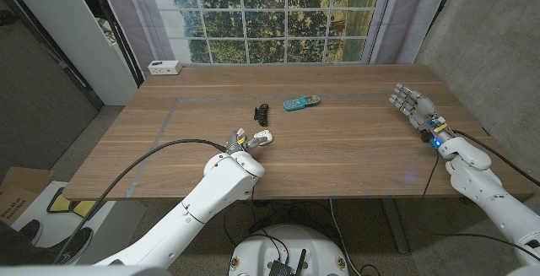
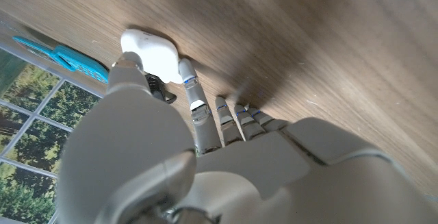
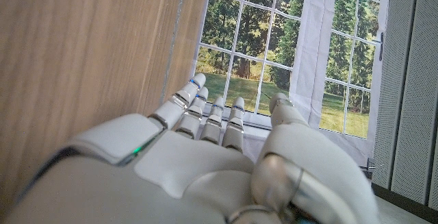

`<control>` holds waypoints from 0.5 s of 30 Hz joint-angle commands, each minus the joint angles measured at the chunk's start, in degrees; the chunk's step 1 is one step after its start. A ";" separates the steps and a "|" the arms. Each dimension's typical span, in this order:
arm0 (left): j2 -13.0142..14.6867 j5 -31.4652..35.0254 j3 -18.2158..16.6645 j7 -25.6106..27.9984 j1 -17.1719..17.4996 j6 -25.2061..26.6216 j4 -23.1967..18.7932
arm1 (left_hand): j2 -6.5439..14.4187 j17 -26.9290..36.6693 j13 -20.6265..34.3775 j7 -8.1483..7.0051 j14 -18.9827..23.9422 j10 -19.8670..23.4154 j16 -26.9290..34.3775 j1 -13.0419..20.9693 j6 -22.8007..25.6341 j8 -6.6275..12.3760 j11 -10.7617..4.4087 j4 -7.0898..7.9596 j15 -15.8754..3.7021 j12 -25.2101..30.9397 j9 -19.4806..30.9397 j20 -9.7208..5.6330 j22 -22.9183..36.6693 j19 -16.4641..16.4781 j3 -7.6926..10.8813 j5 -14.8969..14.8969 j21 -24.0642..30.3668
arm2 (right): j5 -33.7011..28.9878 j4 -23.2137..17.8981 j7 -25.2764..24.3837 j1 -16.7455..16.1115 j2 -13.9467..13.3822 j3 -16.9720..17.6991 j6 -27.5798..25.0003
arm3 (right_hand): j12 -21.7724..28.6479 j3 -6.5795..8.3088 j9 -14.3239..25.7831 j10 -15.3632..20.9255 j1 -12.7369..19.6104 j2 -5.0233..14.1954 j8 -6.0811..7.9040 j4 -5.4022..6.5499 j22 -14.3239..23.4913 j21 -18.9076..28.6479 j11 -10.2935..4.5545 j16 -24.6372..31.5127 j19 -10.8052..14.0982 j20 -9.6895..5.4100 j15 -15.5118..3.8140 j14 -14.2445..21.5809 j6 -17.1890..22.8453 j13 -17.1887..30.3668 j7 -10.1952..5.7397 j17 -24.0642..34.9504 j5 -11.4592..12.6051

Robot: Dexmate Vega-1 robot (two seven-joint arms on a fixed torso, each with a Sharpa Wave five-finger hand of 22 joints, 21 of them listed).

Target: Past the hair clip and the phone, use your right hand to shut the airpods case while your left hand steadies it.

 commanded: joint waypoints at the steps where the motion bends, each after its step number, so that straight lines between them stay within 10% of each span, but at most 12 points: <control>1: -6.61 3.20 -2.07 3.82 2.02 -1.37 3.69 | 0.63 0.07 0.32 1.10 4.22 6.43 -0.28 1.69 2.32 -0.02 4.58 -0.81 2.81 -0.05 0.32 12.25 2.12 12.25 0.25 0.49 -0.10 | 0.86 1.97 2.88 0.35 -0.96 0.83 -0.92 | 0.17 0.08 0.29 0.05 0.81 0.10 0.21 -0.21 0.14 0.29 0.19 0.03 0.15 0.19 -4.98 0.16 0.51 0.17 -0.09 0.06 0.36; 15: -7.69 3.18 -4.22 3.50 3.53 -11.28 8.28 | 4.27 0.03 0.52 -3.23 5.69 7.72 -0.71 6.40 5.24 0.96 0.99 -1.82 0.93 -0.43 1.75 12.79 2.44 12.78 1.13 -0.04 -0.61 | 0.92 2.27 3.50 -0.05 -1.22 1.47 -0.33 | 0.18 0.01 0.29 0.06 0.79 0.08 0.19 -0.21 0.14 0.29 0.25 0.02 0.11 0.21 -4.93 0.15 0.50 0.18 -0.02 0.08 0.35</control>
